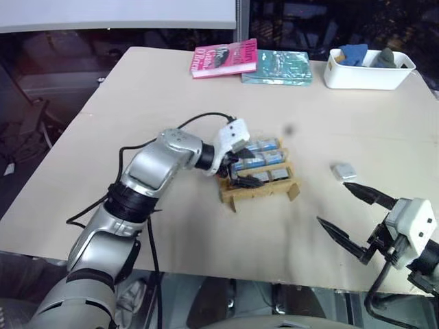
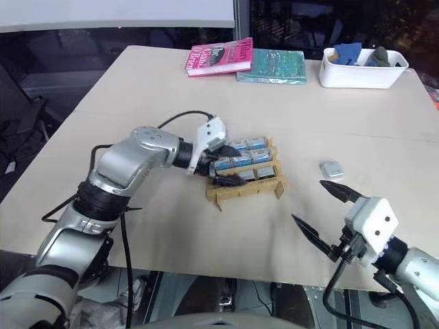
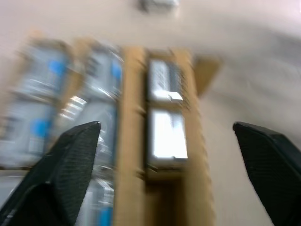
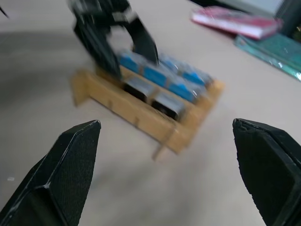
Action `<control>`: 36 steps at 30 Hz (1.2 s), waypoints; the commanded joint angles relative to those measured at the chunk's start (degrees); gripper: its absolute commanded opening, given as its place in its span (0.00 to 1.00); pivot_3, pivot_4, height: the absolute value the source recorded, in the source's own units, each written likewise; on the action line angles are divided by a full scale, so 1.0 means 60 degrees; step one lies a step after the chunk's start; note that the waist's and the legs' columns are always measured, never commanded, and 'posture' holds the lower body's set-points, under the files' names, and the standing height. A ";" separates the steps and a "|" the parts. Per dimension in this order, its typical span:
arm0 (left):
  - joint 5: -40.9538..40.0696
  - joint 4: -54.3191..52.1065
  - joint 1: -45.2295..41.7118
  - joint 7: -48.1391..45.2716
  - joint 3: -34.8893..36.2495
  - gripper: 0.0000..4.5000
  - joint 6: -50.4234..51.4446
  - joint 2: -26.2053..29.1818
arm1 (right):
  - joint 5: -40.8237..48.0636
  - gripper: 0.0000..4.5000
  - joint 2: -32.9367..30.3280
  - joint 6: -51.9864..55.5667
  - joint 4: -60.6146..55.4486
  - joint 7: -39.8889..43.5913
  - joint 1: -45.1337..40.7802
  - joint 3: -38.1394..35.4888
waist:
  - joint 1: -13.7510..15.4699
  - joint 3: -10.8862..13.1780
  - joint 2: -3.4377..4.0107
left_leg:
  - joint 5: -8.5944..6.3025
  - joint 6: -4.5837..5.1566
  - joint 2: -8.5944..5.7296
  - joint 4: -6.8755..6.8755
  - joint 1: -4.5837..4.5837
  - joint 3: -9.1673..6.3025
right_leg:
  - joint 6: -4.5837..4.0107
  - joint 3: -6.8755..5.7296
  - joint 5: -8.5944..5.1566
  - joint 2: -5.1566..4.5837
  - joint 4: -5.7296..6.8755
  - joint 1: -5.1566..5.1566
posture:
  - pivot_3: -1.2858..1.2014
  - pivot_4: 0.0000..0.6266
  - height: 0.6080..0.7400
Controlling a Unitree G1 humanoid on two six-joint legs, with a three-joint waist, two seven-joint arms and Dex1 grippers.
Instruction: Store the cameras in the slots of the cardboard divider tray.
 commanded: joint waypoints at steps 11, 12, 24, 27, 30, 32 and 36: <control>-0.2647 -0.2978 0.3122 0.1089 0.3657 1.00 -0.0615 -0.0566 | -0.1542 1.00 0.0355 0.2940 0.3875 -0.2322 -0.4632 0.1177 | 0.0000 -0.0002 0.0004 | 0.0001 -0.0004 -0.0003 -0.0008 -0.0002 0.0011 | -0.0002 0.0005 0.0002 -0.0009 -0.0007 -0.0004 | 0.52 0.24 1.00; -0.3070 -0.3067 0.3411 0.0996 0.3893 1.00 -0.0421 -0.0510 | -0.1515 1.00 0.0369 0.3126 0.4152 -0.2318 -0.4859 0.1177 | -0.0045 -0.0003 0.0007 | 0.0001 -0.0004 -0.0003 -0.0009 0.0001 0.0010 | -0.0003 0.0004 0.0002 -0.0009 -0.0006 -0.0002 | 0.52 0.24 1.00; -0.3509 -0.4444 0.5906 0.1473 0.4598 1.00 -0.1821 -0.0112 | -0.1598 1.00 0.0408 0.4573 0.6035 -0.2266 -0.6165 0.1424 | 0.0016 -0.0006 0.0012 | 0.0000 -0.0003 -0.0016 -0.0018 0.0001 0.0002 | -0.0004 -0.0012 0.0003 -0.0060 -0.0007 0.0000 | 0.52 0.24 1.00; -0.3581 -0.4611 0.6123 0.1612 0.4540 1.00 -0.1911 -0.0075 | -0.1597 1.00 0.0412 0.4685 0.5979 -0.2261 -0.6106 0.1368 | 0.0000 -0.0006 0.0013 | 0.0001 -0.0004 -0.0013 -0.0021 0.0002 0.0001 | -0.0004 -0.0011 0.0003 -0.0059 -0.0005 0.0001 | 0.52 0.24 1.00; -0.3639 -0.4630 0.6189 0.1716 0.4513 1.00 -0.1964 -0.0035 | -0.1593 1.00 0.0409 0.4729 0.5927 -0.2232 -0.6045 0.1345 | 0.0010 -0.0006 0.0013 | 0.0001 -0.0003 -0.0013 -0.0021 0.0003 0.0003 | -0.0004 -0.0010 0.0003 -0.0058 -0.0005 0.0001 | 0.52 0.24 1.00; -0.3659 -0.4582 0.6176 0.1742 0.4486 1.00 -0.2010 0.0006 | -0.1617 1.00 0.0437 0.4695 0.5976 -0.2225 -0.6076 0.1388 | 0.0011 -0.0006 0.0013 | 0.0000 -0.0003 -0.0014 -0.0021 0.0002 0.0003 | -0.0004 -0.0011 0.0003 -0.0055 -0.0006 0.0001 | 0.52 0.24 1.00; -0.3674 -0.4463 0.6132 0.1736 0.4399 1.00 -0.2128 0.0087 | -0.1685 0.75 0.0529 0.4619 0.6096 -0.2252 -0.6179 0.1480 | 0.0000 -0.0006 0.0013 | 0.0000 -0.0003 -0.0013 -0.0021 0.0003 0.0003 | -0.0004 -0.0010 0.0003 -0.0053 -0.0005 0.0001 | 0.52 0.24 1.00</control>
